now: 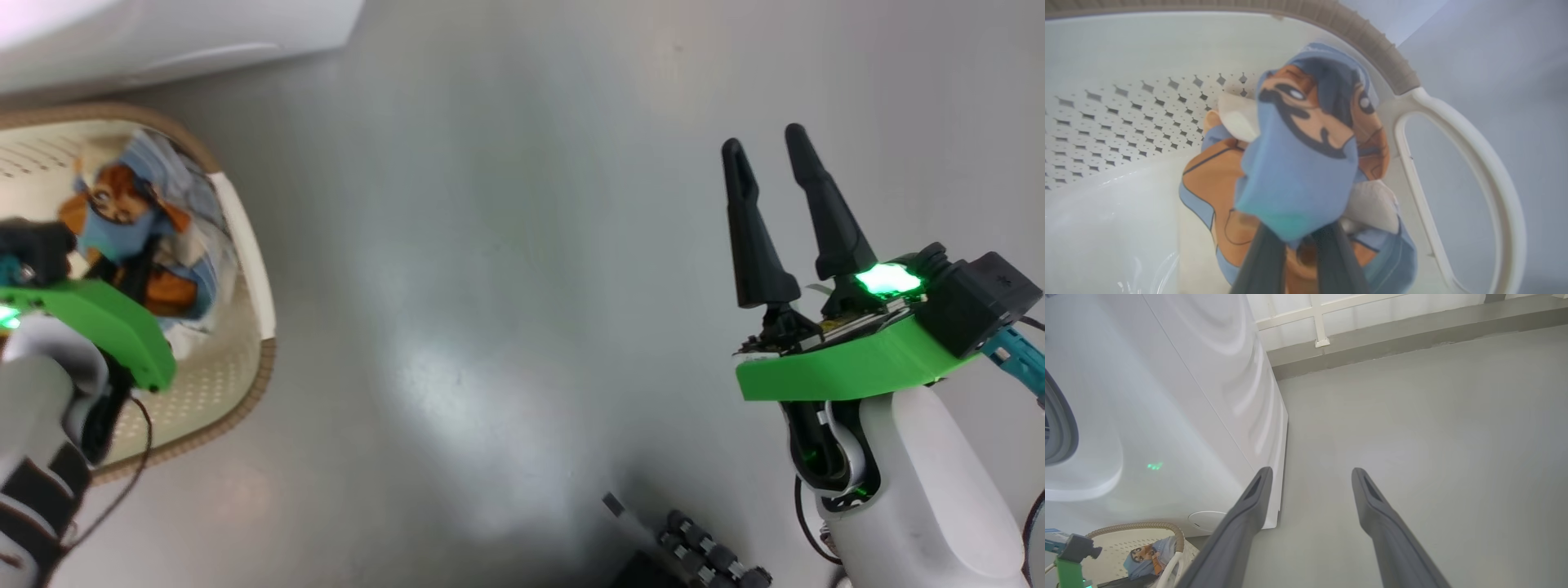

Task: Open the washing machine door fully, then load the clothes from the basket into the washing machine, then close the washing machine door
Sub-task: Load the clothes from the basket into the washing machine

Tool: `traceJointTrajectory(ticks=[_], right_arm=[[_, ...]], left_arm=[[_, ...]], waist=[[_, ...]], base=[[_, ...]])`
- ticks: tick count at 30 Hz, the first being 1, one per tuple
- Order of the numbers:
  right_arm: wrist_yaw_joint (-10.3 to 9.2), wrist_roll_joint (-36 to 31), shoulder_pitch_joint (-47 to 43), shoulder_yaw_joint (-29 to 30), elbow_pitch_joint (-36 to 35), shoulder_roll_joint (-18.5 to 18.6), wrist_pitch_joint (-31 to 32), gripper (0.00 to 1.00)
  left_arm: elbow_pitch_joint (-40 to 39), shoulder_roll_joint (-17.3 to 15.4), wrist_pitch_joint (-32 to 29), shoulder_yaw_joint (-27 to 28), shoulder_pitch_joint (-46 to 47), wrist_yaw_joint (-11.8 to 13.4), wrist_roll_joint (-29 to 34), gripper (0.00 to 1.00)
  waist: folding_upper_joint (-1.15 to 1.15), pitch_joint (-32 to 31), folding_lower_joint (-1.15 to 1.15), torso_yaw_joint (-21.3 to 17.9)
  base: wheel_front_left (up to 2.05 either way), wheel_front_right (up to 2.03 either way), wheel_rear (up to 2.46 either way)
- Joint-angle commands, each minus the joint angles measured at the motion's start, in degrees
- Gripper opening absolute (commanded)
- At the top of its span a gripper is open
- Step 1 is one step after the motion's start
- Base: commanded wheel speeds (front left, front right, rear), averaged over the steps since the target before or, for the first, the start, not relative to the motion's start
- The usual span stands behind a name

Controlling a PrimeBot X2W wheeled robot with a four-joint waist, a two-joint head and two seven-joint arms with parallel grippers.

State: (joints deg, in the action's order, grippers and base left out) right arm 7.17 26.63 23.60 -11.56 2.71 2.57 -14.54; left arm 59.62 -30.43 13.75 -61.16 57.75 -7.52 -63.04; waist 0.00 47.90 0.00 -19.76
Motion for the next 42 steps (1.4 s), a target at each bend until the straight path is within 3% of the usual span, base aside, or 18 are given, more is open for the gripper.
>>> traceJointTrajectory(ticks=[1, 3, 7, 13, 23, 42], right_arm=[[0.32, -0.8, -1.2, -0.3, -0.9, 0.3, -0.5, 1.00], [0.32, -1.5, -1.4, 0.2, -0.6, 0.3, -0.5, 1.00], [0.32, -2.8, -2.2, 1.6, 0.3, 0.3, -0.5, 1.00], [0.32, -4.6, -4.2, 2.8, 1.9, 0.4, -0.5, 1.00], [0.32, -4.4, -9.0, 4.1, 3.9, 3.8, -0.5, 1.00], [0.32, -2.5, -18.6, 5.5, 5.3, 6.9, -0.5, 1.00]], left_arm=[[0.1, -1.2, 0.8, 1.4, -2.1, 0.0, -0.7, 0.00], [0.1, -0.6, 1.1, 2.1, -3.1, 0.0, -1.0, 0.00], [-3.4, 0.2, 1.2, 9.9, -6.0, 0.0, 2.5, 0.00], [-8.6, 2.9, 1.2, 23.0, -13.1, 0.0, 12.7, 0.00], [-19.0, 9.1, 1.2, 41.2, -25.0, 0.0, 29.1, 0.00], [-36.8, 16.4, 1.2, 60.3, -45.1, 0.0, 43.3, 0.00]], waist=[[0.00, -3.3, 0.00, 2.4], [0.00, -5.2, 0.00, 3.5], [0.00, -9.9, 0.00, 6.5], [0.00, -15.7, 0.00, 10.6], [0.00, -24.4, 0.00, 17.2], [0.00, -37.4, 0.00, 21.5]], base=[[0.00, 0.00, 0.00], [0.00, 0.00, 0.00], [0.00, 0.00, 0.00], [0.00, 0.00, 0.00], [0.00, 0.00, 0.00], [0.00, 0.00, 0.00]])
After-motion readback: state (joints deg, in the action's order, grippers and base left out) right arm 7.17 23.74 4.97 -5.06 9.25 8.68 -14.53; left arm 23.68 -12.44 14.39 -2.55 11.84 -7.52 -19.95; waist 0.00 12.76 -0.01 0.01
